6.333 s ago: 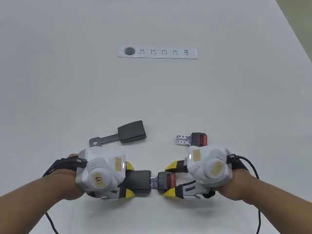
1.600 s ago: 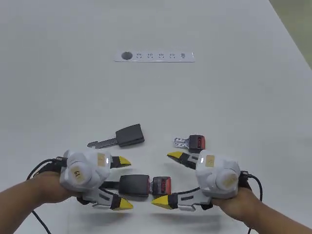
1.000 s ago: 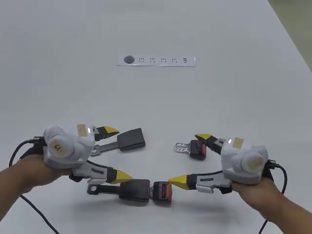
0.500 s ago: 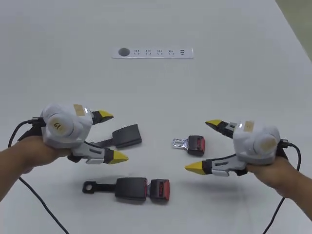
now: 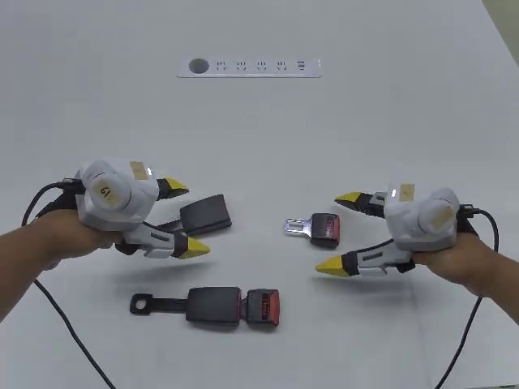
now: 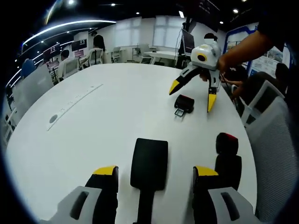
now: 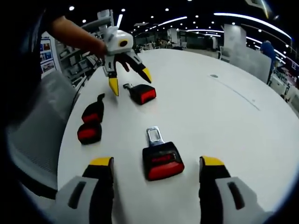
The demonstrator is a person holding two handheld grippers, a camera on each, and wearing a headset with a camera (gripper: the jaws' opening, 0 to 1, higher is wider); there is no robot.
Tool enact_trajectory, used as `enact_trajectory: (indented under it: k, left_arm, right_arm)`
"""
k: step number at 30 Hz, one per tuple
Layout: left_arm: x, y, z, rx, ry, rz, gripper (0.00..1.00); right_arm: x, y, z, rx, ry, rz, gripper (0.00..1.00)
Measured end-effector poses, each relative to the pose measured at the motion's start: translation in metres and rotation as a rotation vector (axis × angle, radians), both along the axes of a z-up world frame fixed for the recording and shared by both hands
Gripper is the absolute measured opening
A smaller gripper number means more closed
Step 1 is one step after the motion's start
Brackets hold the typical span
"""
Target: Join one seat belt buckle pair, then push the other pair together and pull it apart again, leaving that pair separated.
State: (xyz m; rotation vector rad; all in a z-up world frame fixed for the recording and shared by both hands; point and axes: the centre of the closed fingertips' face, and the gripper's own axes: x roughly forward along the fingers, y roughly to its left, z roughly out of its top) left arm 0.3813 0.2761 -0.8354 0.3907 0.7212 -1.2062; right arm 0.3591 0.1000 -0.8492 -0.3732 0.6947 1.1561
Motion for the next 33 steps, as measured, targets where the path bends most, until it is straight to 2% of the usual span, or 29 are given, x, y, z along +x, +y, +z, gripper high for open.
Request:
enact_trajectory:
  k: [2, 7, 9, 10, 12, 14, 17, 19, 22, 23, 24, 25, 26, 33]
  left_arm:
    - [0.001, 0.001, -0.007, 0.023, 0.018, 0.003, 0.64]
    - [-0.002, -0.002, -0.013, 0.037, 0.020, -0.045, 0.61]
    - [-0.003, 0.000, -0.017, 0.066, -0.003, -0.086, 0.59]
    - [-0.002, -0.001, -0.018, 0.065, -0.020, -0.104, 0.57]
    - [0.002, 0.001, -0.019, 0.079, -0.035, -0.101, 0.53]
    - [0.005, 0.002, -0.019, 0.090, -0.055, -0.106, 0.49]
    - [0.003, 0.000, -0.019, 0.091, -0.068, -0.147, 0.45]
    - [0.002, -0.001, -0.019, 0.096, -0.061, -0.151, 0.42]
    - [0.001, -0.001, -0.020, 0.107, -0.068, -0.181, 0.38]
    - [0.000, -0.001, -0.021, 0.110, -0.064, -0.196, 0.34]
    - [-0.003, -0.004, -0.021, 0.109, -0.086, -0.253, 0.35]
    - [-0.005, -0.003, -0.023, 0.114, -0.055, -0.235, 0.35]
    - [-0.004, -0.003, -0.023, 0.117, -0.067, -0.255, 0.35]
    - [-0.006, -0.007, -0.023, 0.145, -0.072, -0.321, 0.34]
  right_arm:
    - [0.001, 0.002, 0.001, 0.002, 0.004, 0.012, 0.73]
    - [0.002, 0.001, -0.003, -0.021, 0.010, 0.051, 0.66]
    - [0.002, 0.000, -0.005, -0.039, -0.004, 0.083, 0.61]
    - [0.001, -0.001, -0.007, -0.049, -0.001, 0.091, 0.60]
    - [-0.003, -0.002, -0.012, -0.066, 0.016, 0.113, 0.59]
    - [-0.005, -0.002, -0.012, -0.080, -0.014, 0.147, 0.53]
    - [-0.005, 0.001, -0.010, -0.071, -0.017, 0.146, 0.47]
    - [-0.003, 0.001, -0.009, -0.064, -0.013, 0.140, 0.44]
    - [-0.001, 0.001, -0.008, -0.078, -0.034, 0.164, 0.36]
    - [-0.001, 0.000, -0.007, -0.083, -0.029, 0.162, 0.36]
    - [-0.001, 0.000, -0.006, -0.083, -0.024, 0.164, 0.36]
    - [-0.001, 0.001, -0.005, -0.080, -0.015, 0.162, 0.36]
    - [-0.001, 0.001, -0.004, -0.081, -0.008, 0.161, 0.36]
    - [0.000, -0.001, -0.008, -0.105, -0.007, 0.198, 0.35]
